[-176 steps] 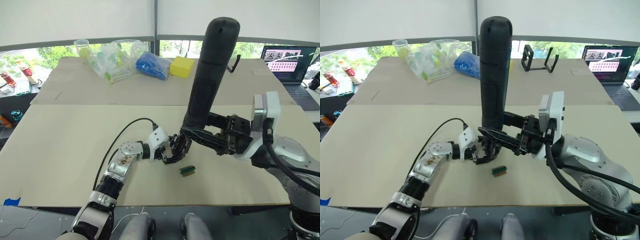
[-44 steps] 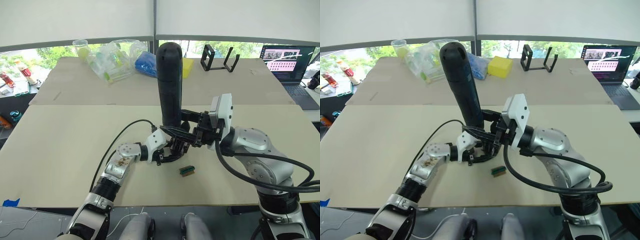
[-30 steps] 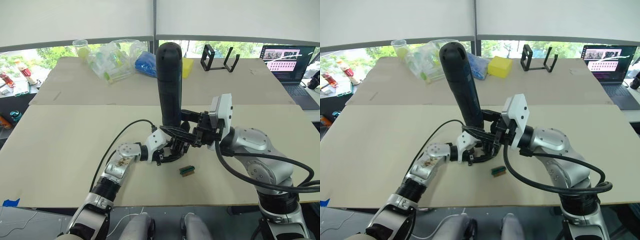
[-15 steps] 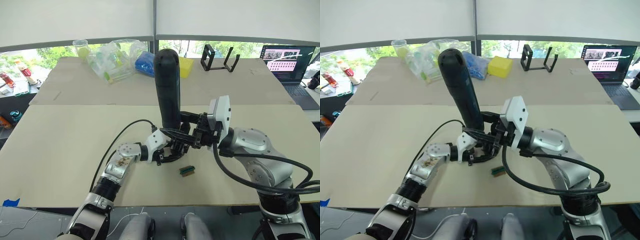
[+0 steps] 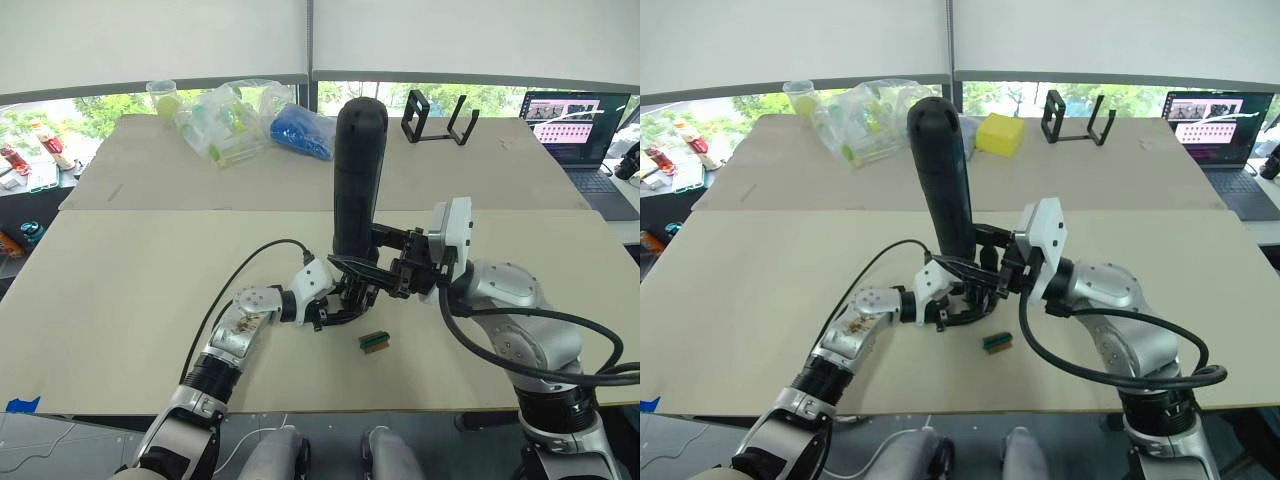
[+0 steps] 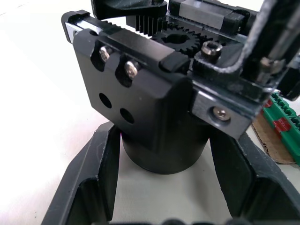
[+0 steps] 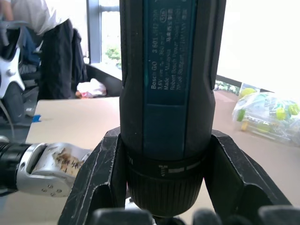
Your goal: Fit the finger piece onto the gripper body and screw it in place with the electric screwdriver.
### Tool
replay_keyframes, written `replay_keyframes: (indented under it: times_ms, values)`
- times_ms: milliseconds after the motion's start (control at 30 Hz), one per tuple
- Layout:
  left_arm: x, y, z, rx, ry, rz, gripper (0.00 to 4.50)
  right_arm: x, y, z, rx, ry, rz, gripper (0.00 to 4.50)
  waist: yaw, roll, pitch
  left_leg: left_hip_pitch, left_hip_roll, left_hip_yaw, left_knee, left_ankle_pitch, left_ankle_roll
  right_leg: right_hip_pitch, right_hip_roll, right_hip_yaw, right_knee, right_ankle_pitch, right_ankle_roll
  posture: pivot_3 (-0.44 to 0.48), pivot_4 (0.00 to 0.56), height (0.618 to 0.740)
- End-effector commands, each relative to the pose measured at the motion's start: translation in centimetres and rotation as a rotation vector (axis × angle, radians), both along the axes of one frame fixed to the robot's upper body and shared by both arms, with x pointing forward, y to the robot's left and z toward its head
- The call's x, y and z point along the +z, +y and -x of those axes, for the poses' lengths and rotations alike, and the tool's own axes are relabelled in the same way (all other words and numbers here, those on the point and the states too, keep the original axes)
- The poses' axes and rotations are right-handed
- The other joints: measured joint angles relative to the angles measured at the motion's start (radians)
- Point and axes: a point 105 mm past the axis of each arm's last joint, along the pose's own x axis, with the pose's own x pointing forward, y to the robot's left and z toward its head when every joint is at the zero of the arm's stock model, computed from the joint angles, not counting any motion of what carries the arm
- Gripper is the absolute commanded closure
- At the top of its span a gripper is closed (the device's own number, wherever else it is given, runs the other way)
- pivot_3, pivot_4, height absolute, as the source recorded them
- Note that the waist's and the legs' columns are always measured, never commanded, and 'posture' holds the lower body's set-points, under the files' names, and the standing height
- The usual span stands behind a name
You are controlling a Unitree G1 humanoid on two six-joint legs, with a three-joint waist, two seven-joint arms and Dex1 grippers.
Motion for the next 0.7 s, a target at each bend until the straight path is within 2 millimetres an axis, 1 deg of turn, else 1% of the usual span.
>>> replay_keyframes:
  times_ms: [33,133,267,467,533,700]
  values:
    - [1.9,-0.7,-0.2,-0.027,-0.058,0.045,2.21,-2.1,-0.6,-0.7,-0.025,0.076,0.077,2.60,0.000,0.000,0.000,0.000,0.000,0.000,0.000,0.000,0.000,0.000,0.000,0.000,0.000,0.000,0.000,0.000,0.150,0.740]
    - [2.0,-0.8,-0.2,-0.025,-0.058,0.048,2.21,-2.3,-0.6,-0.7,-0.013,0.070,0.106,2.60,0.001,0.000,0.000,0.001,0.000,0.000,0.000,0.000,0.000,0.001,0.000,0.000,0.000,0.000,0.000,0.000,0.150,0.740]
    - [2.0,-0.8,-0.3,-0.020,-0.059,0.050,2.21,-3.1,-0.7,-0.8,-0.004,0.105,0.148,2.60,0.003,0.000,0.000,0.002,0.000,0.000,0.000,0.000,0.000,0.001,0.000,0.000,0.000,0.000,0.000,0.000,0.150,0.740]
    - [2.1,-0.7,-0.4,-0.015,-0.060,0.051,2.21,-3.3,-0.4,-1.3,-0.016,0.116,0.134,2.60,0.005,0.000,0.000,0.007,0.000,-0.001,-0.001,0.000,0.000,0.007,-0.001,0.000,-0.003,0.000,0.000,0.000,0.150,0.740]
    - [2.1,-0.7,-0.3,-0.016,-0.059,0.051,2.21,-3.5,-0.4,-1.4,-0.022,0.121,0.134,2.60,0.005,0.000,0.000,0.010,0.000,-0.002,-0.002,-0.001,0.000,0.011,-0.001,-0.001,-0.007,0.000,0.000,0.000,0.150,0.740]
    - [2.0,-0.7,-0.2,-0.019,-0.057,0.049,2.21,-4.0,-0.6,-1.6,-0.042,0.144,0.140,2.60,0.006,0.000,0.000,0.011,0.000,-0.003,-0.002,-0.001,0.001,0.012,-0.001,-0.001,-0.010,0.000,0.000,0.000,0.150,0.740]
